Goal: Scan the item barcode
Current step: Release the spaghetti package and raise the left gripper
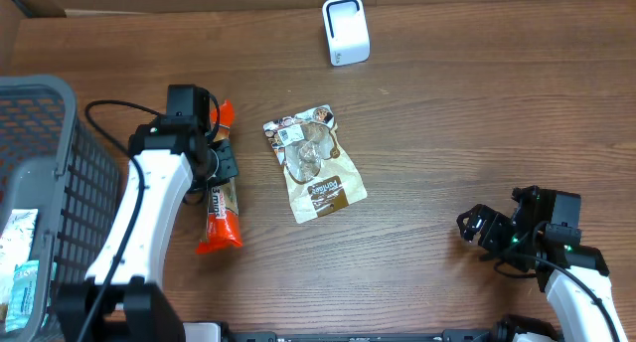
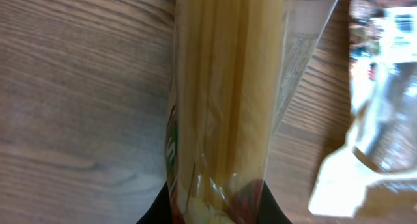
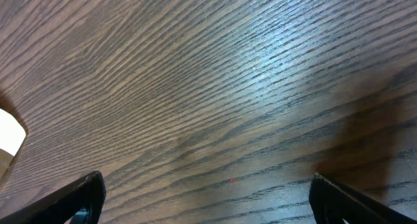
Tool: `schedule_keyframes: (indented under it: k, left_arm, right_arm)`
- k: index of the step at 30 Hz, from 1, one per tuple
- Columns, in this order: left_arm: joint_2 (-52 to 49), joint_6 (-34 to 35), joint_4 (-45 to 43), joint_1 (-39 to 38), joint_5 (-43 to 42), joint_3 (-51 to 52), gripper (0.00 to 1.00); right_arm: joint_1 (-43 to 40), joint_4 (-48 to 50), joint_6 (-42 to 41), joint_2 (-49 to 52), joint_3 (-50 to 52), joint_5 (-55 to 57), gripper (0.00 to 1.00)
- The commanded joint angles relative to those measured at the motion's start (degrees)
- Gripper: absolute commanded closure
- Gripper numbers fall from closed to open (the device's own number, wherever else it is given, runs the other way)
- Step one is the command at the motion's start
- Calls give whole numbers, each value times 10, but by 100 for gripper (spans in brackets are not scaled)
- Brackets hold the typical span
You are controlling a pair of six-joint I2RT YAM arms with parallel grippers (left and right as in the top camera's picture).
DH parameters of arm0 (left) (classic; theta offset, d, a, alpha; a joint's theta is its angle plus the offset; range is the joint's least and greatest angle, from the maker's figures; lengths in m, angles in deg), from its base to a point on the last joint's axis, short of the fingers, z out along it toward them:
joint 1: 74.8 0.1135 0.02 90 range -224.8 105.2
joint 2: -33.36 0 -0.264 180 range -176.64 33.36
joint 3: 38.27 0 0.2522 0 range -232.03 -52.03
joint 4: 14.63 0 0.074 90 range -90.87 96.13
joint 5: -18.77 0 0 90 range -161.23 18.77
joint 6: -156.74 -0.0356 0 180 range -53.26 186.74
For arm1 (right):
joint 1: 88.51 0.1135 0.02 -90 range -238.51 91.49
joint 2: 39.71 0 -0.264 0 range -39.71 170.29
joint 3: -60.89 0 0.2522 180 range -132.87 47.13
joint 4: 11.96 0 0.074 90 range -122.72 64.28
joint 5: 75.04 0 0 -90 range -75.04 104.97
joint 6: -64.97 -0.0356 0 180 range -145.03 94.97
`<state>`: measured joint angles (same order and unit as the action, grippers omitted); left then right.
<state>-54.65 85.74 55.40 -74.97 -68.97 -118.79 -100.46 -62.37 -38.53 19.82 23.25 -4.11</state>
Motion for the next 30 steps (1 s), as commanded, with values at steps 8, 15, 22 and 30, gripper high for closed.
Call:
schedule_keyframes:
  k: [8,15,22,30]
  left_arm:
    - [-76,-30,-58,-33,17,-7,96]
    - [-75,-49,-83,-55,18,-8,0]
    - [-67,-57,-7,-54,18,-126,0]
    - [-58,-58,143,-36,42,-357,0]
  right_arm:
    - [2,3,-2,0,1,2,0]
    - [2,3,-2,0,1,2,0]
    - [2,3,-2,0,1,2,0]
    - [2,3,-2,0,1,2,0]
